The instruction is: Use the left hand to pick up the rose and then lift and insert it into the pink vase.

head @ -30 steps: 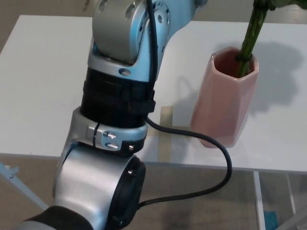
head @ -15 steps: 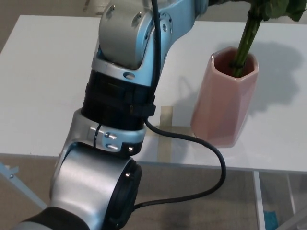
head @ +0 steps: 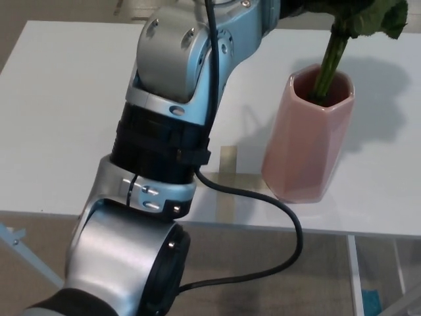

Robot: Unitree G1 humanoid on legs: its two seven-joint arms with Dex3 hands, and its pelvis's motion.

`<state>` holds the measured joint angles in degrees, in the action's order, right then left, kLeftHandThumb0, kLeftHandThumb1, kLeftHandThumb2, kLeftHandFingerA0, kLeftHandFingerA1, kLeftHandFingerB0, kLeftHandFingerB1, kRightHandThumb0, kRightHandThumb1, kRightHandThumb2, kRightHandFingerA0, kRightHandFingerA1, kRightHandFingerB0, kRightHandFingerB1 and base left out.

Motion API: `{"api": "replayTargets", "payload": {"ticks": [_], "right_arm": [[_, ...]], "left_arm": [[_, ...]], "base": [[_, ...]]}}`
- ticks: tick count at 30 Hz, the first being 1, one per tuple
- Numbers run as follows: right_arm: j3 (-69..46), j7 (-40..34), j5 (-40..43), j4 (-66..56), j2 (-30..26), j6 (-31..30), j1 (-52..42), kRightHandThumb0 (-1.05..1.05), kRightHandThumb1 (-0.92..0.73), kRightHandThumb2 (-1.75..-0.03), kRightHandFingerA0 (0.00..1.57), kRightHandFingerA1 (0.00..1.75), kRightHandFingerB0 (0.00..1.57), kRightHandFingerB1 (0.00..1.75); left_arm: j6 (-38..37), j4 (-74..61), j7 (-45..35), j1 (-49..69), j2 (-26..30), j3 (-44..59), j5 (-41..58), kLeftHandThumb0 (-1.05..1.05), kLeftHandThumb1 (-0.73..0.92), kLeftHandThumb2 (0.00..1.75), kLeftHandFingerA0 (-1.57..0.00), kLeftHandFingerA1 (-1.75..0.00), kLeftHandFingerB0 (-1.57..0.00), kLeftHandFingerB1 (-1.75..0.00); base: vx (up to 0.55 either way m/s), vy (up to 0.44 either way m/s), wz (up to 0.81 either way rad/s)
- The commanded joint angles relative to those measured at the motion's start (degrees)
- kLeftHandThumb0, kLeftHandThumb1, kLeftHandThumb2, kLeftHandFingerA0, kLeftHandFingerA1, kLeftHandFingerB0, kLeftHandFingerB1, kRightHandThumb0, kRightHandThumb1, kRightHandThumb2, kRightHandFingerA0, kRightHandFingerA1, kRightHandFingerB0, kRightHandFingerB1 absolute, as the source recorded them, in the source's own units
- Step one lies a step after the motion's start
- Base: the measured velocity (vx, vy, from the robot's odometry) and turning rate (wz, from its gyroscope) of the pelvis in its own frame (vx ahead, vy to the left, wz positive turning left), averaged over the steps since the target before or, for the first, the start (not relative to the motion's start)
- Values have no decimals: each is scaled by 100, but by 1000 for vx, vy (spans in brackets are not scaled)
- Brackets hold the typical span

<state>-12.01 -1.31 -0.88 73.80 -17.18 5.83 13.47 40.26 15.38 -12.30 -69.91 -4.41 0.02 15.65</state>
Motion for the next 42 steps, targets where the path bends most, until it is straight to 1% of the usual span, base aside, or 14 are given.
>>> {"api": "replayTargets", "payload": {"ticks": [1, 8, 16, 17, 18, 20, 21, 22, 23, 24, 25, 28, 29, 42], "right_arm": [[27, 19, 13, -1, 18, -3, -56, -31, -65, -58, 71, 50, 58, 45], [48, 53, 3, -4, 5, 2, -37, -31, -65, -58, 71, 50, 58, 45], [67, 84, -16, -6, -4, 23, -35, -31, -64, -58, 70, 50, 58, 45], [58, 80, -7, -13, -4, 30, -32, -31, -64, -58, 69, 50, 57, 45], [51, 81, 0, -15, 0, 31, -15, -31, -64, -59, 69, 50, 57, 45], [49, 83, 1, -14, 2, 30, -8, -31, -64, -59, 69, 50, 57, 45], [27, 83, 23, -5, 10, 10, -3, -31, -64, -58, 70, 50, 59, 45], [23, 84, 25, -4, 11, 8, -2, -31, -64, -58, 70, 50, 59, 45], [28, 86, 19, -5, 11, -1, 5, -31, -64, -58, 70, 50, 58, 45], [36, 90, 10, -6, 9, -16, 14, -31, -64, -58, 70, 50, 58, 45], [32, 88, 12, -3, 10, -27, 22, -31, -64, -58, 71, 50, 58, 45], [33, 89, 9, -1, 7, -34, 35, -31, -64, -58, 71, 50, 58, 45], [36, 70, 5, -8, 12, -40, 45, -31, -64, -58, 72, 51, 59, 45], [21, 145, 21, -3, 3, -22, 31, -31, -64, -58, 71, 51, 57, 45]], "left_arm": [[-136, -32, 16, 121, 102, -134, -167, -16, 85, 65, -92, -143, -80, -91], [-289, 134, -31, 174, 39, -98, -124, -16, 84, 66, -91, -145, -84, -81], [-405, 157, -69, 319, 43, -198, -177, -16, 84, 67, -91, -145, -85, -80], [-447, 103, -130, 425, 82, -330, -256, -16, 84, 65, -93, -142, -88, -66], [-387, 62, -217, 479, 149, -428, -283, -20, 82, 65, -98, -126, -80, -49], [-361, 49, -239, 488, 179, -460, -269, -20, 82, 65, -98, -126, -80, -49], [-5, 132, -543, 354, 373, -606, -224, -37, 71, 62, -99, -57, -48, -36], [34, 141, -577, 339, 402, -630, -211, -37, 71, 62, -99, -57, -48, -36], [167, 268, -1056, 144, 670, -998, -308, -71, 42, 79, 0, -2, 0, -4], [367, 458, -1775, -152, 1071, -1551, -455, -71, 42, 79, 0, -2, 0, -4], [304, 485, -1938, -165, 1158, -1669, -469, -85, 41, 61, 0, 0, 0, -8], [263, 524, -2016, -200, 1245, -1772, -418, -85, 41, 61, 0, 0, 0, -8], [52, 515, -2191, -123, 1367, -1928, -479, -71, 38, 84, 0, 0, 0, -4], [157, 452, -2682, -111, 1776, -2099, -359, -72, 40, 82, 0, -1, 0, -5]], "base": [[0, 0, 0], [0, 0, 0], [0, 0, 0], [0, 0, 0], [0, 0, 0], [0, 0, 0], [0, 0, 0], [0, 0, 0], [0, 0, 0], [0, 0, 0], [0, 0, 0], [0, 0, 0], [0, 0, 0], [0, 0, 0]]}}
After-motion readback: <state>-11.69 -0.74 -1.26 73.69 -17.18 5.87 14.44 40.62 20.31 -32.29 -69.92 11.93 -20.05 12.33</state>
